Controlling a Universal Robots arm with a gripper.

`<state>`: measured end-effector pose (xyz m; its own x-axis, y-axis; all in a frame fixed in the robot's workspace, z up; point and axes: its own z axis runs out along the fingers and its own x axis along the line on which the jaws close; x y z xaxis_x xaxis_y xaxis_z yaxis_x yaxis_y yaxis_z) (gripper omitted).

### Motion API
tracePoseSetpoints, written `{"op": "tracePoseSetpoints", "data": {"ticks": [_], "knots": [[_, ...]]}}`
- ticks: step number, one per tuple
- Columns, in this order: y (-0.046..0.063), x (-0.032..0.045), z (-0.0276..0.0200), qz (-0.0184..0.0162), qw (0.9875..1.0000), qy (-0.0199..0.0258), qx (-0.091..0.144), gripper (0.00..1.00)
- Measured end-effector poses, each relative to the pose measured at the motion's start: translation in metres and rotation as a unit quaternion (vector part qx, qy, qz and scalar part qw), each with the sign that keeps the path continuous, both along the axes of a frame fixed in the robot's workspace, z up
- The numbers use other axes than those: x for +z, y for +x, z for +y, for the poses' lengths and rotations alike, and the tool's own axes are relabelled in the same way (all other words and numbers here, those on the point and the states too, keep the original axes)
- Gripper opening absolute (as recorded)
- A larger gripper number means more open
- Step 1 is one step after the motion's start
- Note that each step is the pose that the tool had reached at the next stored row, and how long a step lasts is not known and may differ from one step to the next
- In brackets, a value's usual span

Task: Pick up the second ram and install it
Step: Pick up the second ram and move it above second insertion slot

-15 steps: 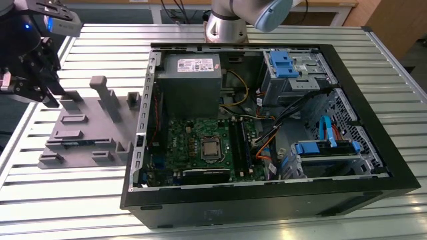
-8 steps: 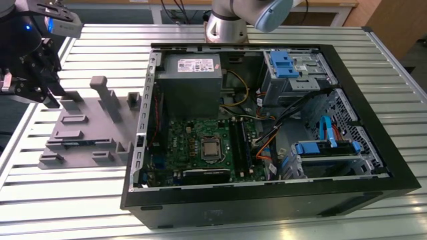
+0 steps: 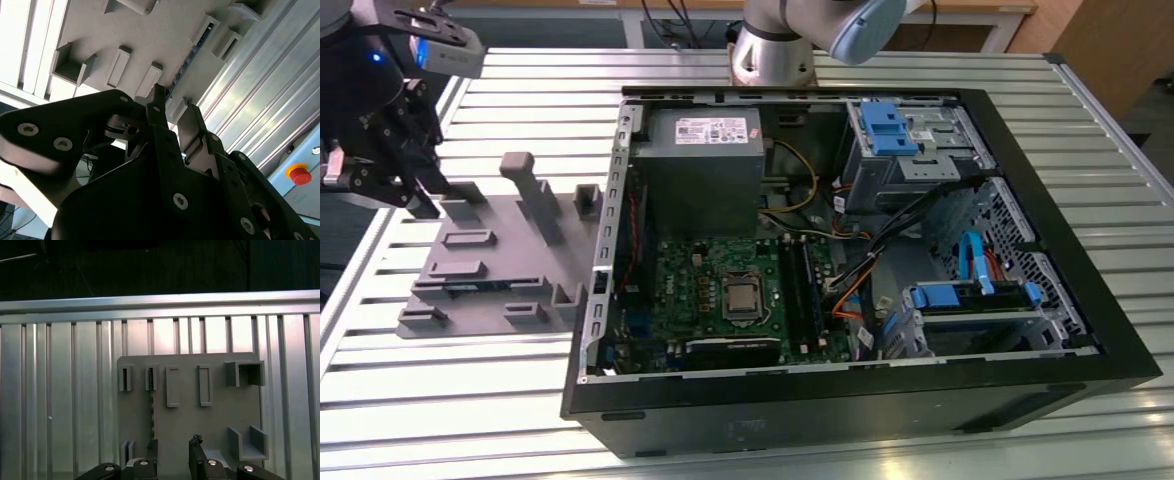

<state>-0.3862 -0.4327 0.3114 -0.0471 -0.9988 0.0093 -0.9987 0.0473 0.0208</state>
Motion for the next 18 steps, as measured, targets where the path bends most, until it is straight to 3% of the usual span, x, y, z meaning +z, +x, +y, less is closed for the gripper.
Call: {"op": "tracePoseSetpoints", "data": {"ticks": [18], "knots": [[-0.0004, -0.0038, -0.0005, 0.0001, 1.0, -0.0002, 0.0, 0.38]]}}
